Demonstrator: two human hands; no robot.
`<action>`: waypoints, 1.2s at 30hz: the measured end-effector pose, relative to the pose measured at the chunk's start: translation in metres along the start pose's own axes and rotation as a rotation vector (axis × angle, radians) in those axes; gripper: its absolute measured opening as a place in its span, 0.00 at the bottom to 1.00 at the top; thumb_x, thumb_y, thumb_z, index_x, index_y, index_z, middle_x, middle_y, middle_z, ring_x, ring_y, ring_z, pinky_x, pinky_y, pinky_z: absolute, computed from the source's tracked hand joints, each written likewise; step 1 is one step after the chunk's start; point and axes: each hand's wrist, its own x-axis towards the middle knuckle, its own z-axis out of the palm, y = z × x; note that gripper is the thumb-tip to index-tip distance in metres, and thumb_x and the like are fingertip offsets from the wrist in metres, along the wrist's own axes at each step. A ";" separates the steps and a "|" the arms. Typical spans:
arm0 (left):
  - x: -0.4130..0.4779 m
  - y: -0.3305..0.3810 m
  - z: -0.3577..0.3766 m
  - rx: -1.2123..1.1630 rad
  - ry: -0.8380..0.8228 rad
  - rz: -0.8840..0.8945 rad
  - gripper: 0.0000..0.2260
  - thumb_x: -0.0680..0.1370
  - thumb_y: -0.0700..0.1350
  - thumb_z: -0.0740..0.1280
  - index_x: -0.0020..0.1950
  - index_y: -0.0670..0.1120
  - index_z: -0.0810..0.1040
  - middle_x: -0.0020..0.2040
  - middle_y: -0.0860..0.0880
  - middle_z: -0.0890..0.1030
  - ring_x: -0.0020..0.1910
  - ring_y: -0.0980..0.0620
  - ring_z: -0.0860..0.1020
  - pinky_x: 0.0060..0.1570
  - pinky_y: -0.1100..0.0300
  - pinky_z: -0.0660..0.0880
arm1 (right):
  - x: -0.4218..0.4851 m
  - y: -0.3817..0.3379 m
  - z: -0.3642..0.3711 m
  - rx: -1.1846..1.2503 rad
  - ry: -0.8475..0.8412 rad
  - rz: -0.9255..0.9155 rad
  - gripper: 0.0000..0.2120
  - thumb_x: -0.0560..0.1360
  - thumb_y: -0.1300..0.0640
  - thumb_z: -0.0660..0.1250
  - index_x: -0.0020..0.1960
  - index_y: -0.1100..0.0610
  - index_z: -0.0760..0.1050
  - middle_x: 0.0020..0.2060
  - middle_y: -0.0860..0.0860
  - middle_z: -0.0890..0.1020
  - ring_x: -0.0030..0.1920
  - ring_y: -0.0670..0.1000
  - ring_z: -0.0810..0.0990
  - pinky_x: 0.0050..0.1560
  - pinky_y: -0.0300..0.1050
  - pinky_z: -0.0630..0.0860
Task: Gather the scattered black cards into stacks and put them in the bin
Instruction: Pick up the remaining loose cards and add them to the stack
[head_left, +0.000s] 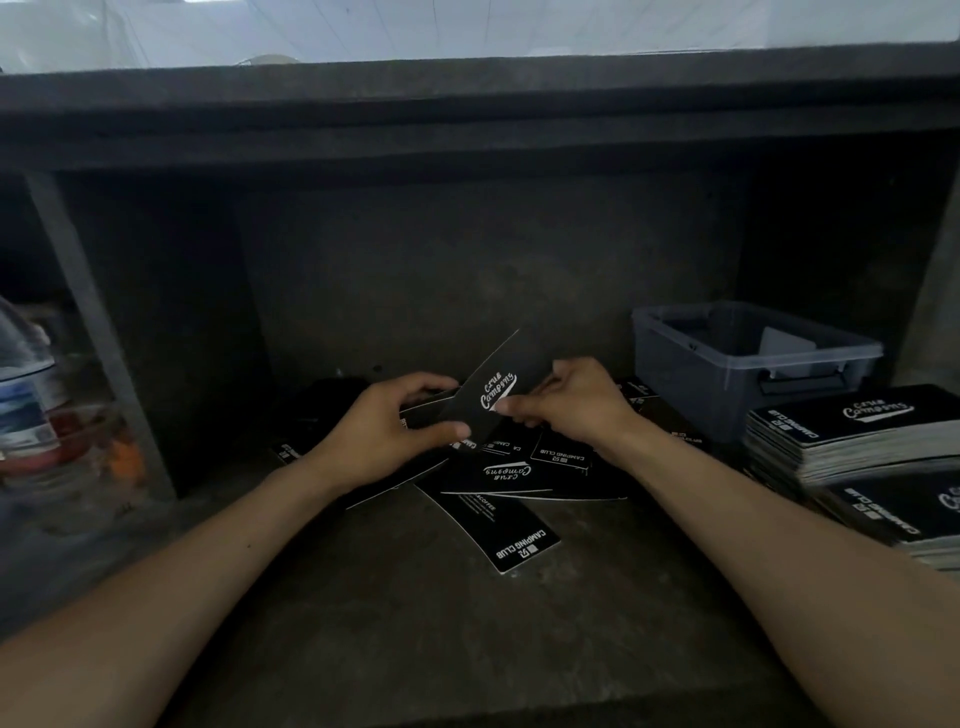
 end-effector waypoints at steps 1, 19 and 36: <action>0.000 0.000 0.001 0.027 0.001 0.023 0.21 0.72 0.40 0.78 0.64 0.45 0.79 0.55 0.53 0.85 0.54 0.61 0.83 0.53 0.69 0.77 | -0.001 -0.002 0.000 -0.022 -0.058 0.032 0.11 0.63 0.55 0.81 0.38 0.56 0.80 0.31 0.50 0.85 0.29 0.43 0.81 0.28 0.34 0.73; 0.001 -0.002 -0.009 0.213 -0.007 -0.005 0.25 0.70 0.43 0.66 0.68 0.53 0.79 0.60 0.57 0.83 0.60 0.61 0.80 0.67 0.54 0.75 | 0.007 -0.008 -0.056 -0.995 -0.419 0.131 0.23 0.72 0.59 0.71 0.66 0.48 0.76 0.60 0.48 0.77 0.54 0.47 0.75 0.49 0.35 0.72; 0.005 -0.007 -0.009 0.038 -0.073 0.019 0.20 0.74 0.53 0.74 0.65 0.53 0.81 0.57 0.57 0.85 0.57 0.59 0.82 0.59 0.61 0.78 | 0.009 -0.001 -0.036 -0.505 -0.320 -0.198 0.06 0.77 0.55 0.69 0.50 0.55 0.83 0.41 0.52 0.85 0.43 0.50 0.84 0.41 0.39 0.79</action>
